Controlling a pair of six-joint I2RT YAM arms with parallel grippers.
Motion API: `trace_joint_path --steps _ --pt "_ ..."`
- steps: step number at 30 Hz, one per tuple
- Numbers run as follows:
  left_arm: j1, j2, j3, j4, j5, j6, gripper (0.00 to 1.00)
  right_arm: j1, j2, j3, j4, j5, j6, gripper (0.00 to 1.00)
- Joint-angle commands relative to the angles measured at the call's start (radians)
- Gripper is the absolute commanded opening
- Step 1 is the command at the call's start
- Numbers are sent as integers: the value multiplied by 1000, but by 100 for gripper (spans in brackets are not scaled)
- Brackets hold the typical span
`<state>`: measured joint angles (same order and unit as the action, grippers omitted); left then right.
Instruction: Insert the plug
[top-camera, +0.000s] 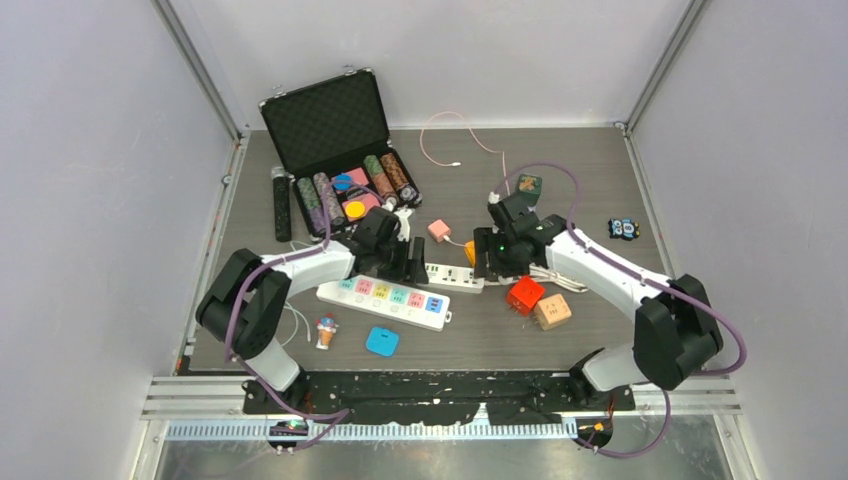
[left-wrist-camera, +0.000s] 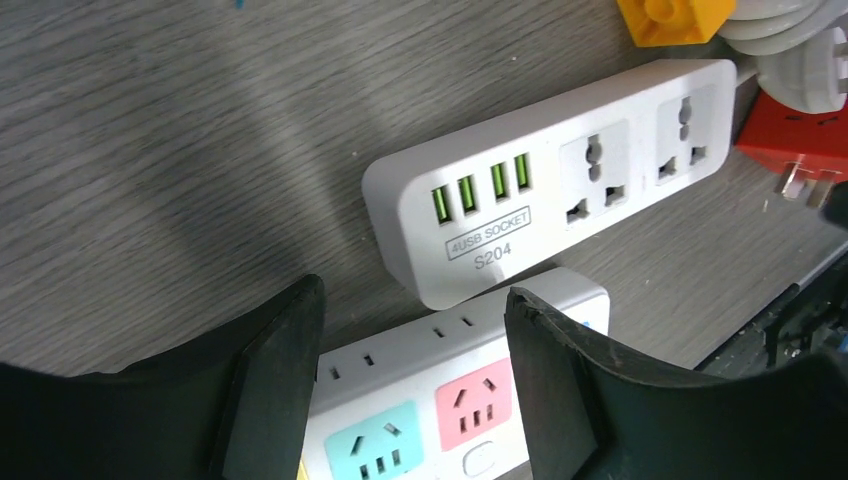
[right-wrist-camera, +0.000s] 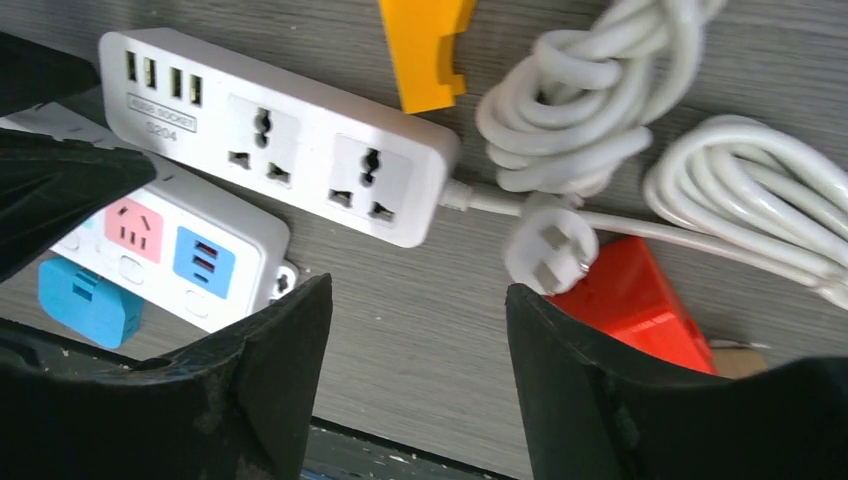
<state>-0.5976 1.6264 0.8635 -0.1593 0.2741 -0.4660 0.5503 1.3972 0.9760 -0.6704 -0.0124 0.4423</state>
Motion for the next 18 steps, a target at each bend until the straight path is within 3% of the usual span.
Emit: trace_joint_path --steps 1,9,18 --pt "-5 14 34 54 57 -27 65 47 50 48 85 -63 26 64" --pt "-4 46 69 49 85 -21 51 93 178 43 94 -36 58 50" --pt "-7 69 108 33 131 18 41 85 264 114 -43 53 44 46"
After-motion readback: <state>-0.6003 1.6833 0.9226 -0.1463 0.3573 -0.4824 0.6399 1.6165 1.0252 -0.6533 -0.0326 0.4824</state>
